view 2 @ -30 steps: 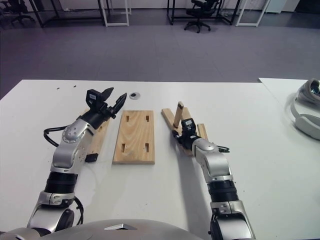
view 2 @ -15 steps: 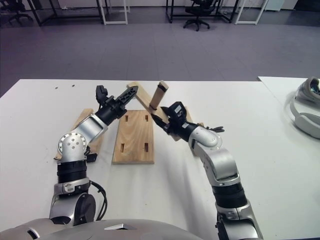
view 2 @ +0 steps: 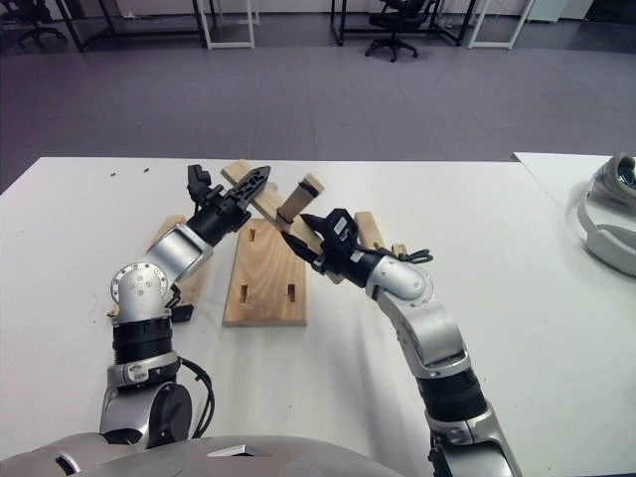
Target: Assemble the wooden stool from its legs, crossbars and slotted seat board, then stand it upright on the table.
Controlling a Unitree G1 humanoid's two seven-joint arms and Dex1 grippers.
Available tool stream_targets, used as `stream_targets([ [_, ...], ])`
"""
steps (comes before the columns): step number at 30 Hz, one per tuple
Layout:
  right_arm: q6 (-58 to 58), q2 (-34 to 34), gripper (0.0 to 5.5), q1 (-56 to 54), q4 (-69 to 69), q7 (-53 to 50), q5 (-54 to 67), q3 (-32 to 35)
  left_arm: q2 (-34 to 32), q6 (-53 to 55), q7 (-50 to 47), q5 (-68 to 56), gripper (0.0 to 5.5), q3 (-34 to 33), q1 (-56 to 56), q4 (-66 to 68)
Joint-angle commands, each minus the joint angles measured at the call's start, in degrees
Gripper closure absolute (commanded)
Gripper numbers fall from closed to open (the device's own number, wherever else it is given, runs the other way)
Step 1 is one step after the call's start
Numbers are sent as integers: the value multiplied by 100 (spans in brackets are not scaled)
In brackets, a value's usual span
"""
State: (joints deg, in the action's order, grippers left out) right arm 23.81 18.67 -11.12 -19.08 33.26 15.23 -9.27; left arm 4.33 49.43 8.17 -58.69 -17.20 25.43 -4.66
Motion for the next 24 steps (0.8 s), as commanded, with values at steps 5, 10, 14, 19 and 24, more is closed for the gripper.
stream_targets([
  [5,-111,15,344,93,-200,63,34,-33,-94,146,-138,-246,448,81,-301,-185],
  [10,-142,189,229,556,-500,128,-4,-51,-266,-115,-1004,-327,448,-450,-785,-1091],
  [14,-244,531,223,1269,-345,-18,-255,210,-502,-248,-1805,-467,448,-812,-1489,-2450],
  [19,-424,546,223,1551,258,-336,-809,21,-796,-165,-2313,-374,448,-604,-1955,-3009],
  [24,-481,572,223,1677,549,-427,-1394,-497,-1324,-66,-2405,-330,448,-485,-2321,-3357],
])
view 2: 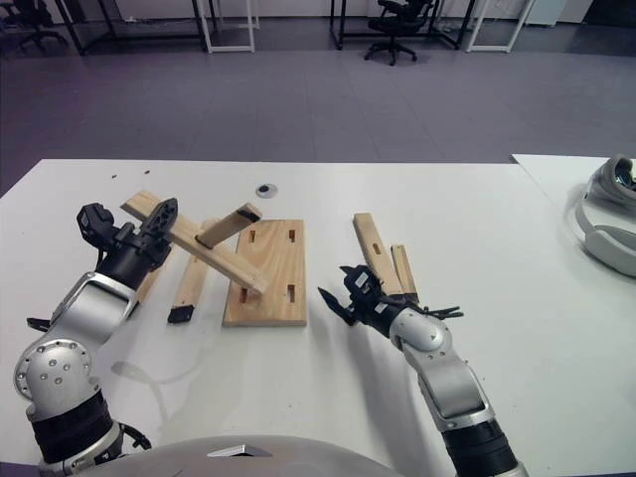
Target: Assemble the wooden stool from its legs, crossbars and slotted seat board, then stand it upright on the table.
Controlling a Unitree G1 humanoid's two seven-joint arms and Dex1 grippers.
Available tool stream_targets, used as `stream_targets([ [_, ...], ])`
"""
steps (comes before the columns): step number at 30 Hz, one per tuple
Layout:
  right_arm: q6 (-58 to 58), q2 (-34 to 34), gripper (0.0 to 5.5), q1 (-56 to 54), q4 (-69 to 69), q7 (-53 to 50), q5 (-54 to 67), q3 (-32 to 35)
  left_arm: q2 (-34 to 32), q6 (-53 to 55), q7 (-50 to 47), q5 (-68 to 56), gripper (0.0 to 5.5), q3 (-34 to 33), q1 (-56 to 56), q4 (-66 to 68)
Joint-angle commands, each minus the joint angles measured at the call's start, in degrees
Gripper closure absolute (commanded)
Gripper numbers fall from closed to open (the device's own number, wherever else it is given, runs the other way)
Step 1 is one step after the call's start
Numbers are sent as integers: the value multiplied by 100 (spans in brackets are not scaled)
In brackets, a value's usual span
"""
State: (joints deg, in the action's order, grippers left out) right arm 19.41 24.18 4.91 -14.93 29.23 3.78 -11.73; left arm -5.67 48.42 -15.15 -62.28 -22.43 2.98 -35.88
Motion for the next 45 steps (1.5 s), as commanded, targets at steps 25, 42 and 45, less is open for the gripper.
stream_targets([
  [25,208,-473,223,-696,519,558,512,163,-1350,-610,873,2831,448,2456,-908,-603],
  [42,-84,-624,223,-605,797,357,608,499,-1816,422,425,-25,448,-74,158,33],
  [45,-149,-674,223,-672,888,280,577,543,-1943,421,327,-250,448,-161,405,187],
])
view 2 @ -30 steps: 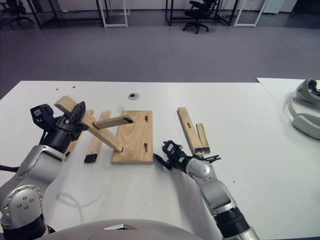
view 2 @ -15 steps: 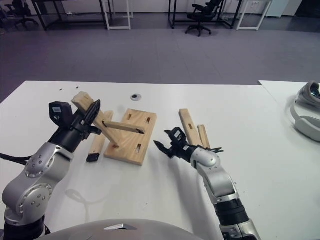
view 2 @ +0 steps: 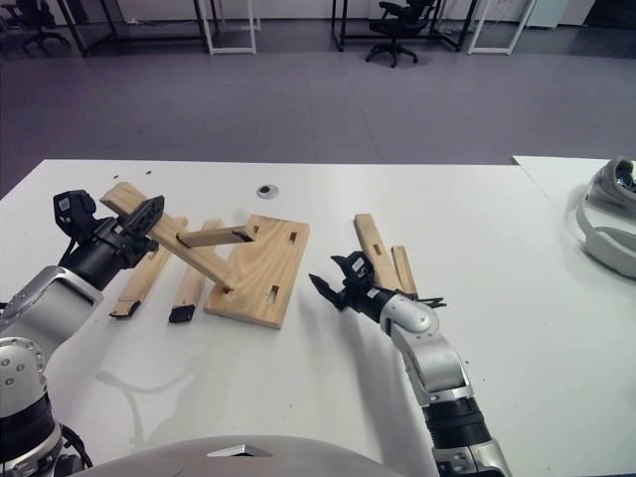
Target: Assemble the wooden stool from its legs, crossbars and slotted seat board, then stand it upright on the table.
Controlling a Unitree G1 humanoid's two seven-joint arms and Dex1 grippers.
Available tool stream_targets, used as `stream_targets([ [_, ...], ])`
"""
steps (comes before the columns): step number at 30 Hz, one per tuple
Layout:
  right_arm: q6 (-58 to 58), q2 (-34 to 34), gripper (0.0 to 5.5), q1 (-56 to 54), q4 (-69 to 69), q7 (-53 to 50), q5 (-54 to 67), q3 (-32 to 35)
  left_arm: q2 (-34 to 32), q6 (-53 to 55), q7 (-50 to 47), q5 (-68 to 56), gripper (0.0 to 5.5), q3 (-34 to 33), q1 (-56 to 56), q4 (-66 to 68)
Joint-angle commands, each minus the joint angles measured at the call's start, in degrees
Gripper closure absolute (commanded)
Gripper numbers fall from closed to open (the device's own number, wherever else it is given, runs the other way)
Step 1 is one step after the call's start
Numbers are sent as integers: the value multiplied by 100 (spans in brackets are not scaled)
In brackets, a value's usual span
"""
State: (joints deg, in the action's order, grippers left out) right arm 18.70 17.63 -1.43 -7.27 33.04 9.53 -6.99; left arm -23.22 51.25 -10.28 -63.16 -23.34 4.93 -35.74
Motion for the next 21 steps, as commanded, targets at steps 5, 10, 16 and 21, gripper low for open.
stream_targets([
  [5,-165,-32,223,-62,238,-156,-19,75,-322,293,-300,-557,448,-40,206,208],
  [10,-192,-45,223,-5,252,-210,-42,70,-455,358,-523,-856,448,47,56,100],
  [16,-230,-52,223,-42,308,-308,-86,76,-848,62,-58,334,448,530,-408,46],
  [21,-217,-47,223,-26,276,-363,-103,66,-997,19,163,696,448,970,-386,-200],
])
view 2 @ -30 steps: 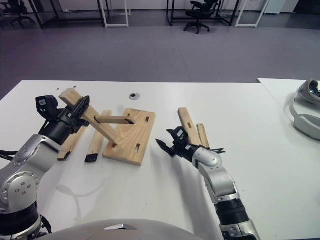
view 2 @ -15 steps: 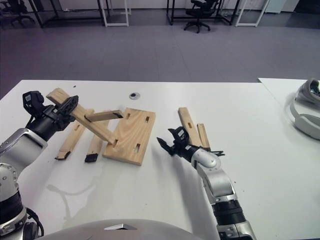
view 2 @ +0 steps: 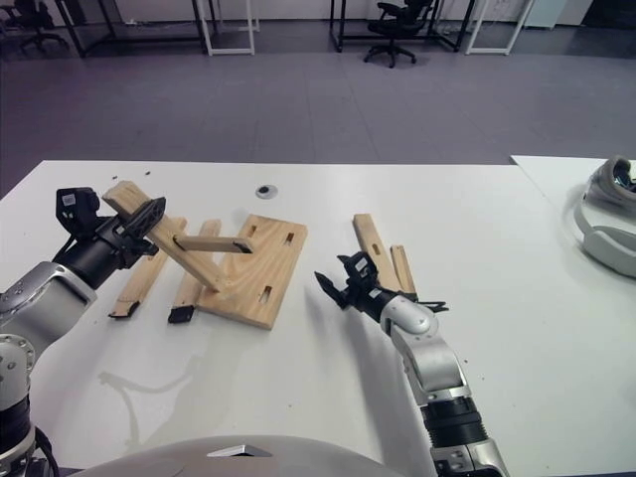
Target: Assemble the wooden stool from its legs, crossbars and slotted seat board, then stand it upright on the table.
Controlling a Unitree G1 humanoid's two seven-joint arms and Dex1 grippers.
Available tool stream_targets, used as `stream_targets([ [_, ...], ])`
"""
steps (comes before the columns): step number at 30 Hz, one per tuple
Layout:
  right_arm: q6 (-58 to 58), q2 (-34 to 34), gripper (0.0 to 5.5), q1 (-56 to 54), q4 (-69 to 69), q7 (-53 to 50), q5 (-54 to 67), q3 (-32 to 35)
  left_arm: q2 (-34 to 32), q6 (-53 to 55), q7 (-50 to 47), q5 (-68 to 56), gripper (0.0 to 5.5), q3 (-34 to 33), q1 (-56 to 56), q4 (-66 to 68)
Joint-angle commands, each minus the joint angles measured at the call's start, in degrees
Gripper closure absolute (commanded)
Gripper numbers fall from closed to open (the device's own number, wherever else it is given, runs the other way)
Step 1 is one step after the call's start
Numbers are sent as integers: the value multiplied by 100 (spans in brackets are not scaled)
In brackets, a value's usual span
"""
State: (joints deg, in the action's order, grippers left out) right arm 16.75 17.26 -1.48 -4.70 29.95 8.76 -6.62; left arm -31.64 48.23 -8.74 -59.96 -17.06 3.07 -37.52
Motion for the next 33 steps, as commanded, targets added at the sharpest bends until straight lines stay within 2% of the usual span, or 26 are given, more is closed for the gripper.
stream_targets([
  [1,-26,-6,223,-24,12,-62,-34,20,-167,352,30,397,448,443,-184,-94],
  [7,-36,37,223,-98,-37,-66,-58,-2,-11,287,49,1150,449,1533,-557,-781],
  [12,-56,44,223,-176,28,-51,-61,-2,496,-86,-238,1115,448,1145,160,-672],
  [14,-75,37,223,-216,74,-45,-61,-5,756,-160,-233,903,385,1165,333,-787],
  [18,75,70,223,-284,311,-260,-237,22,1079,-161,-68,331,325,1175,316,-924],
  [22,176,88,223,-546,820,-703,-357,387,1120,-104,-89,-203,253,1141,332,-1012],
  [27,-104,219,223,-998,1068,-1093,-146,1205,780,-342,217,-880,170,1028,1003,-1427],
  [30,-233,253,223,-1118,1033,-1106,-100,1360,530,-741,68,-1640,110,407,1782,-963],
  [32,-306,244,223,-1119,965,-1101,-78,1428,238,-890,97,-1694,105,-3,2098,-404],
  [33,-338,244,223,-1134,942,-1110,-47,1479,43,-896,266,-1335,105,-60,2076,-64],
])
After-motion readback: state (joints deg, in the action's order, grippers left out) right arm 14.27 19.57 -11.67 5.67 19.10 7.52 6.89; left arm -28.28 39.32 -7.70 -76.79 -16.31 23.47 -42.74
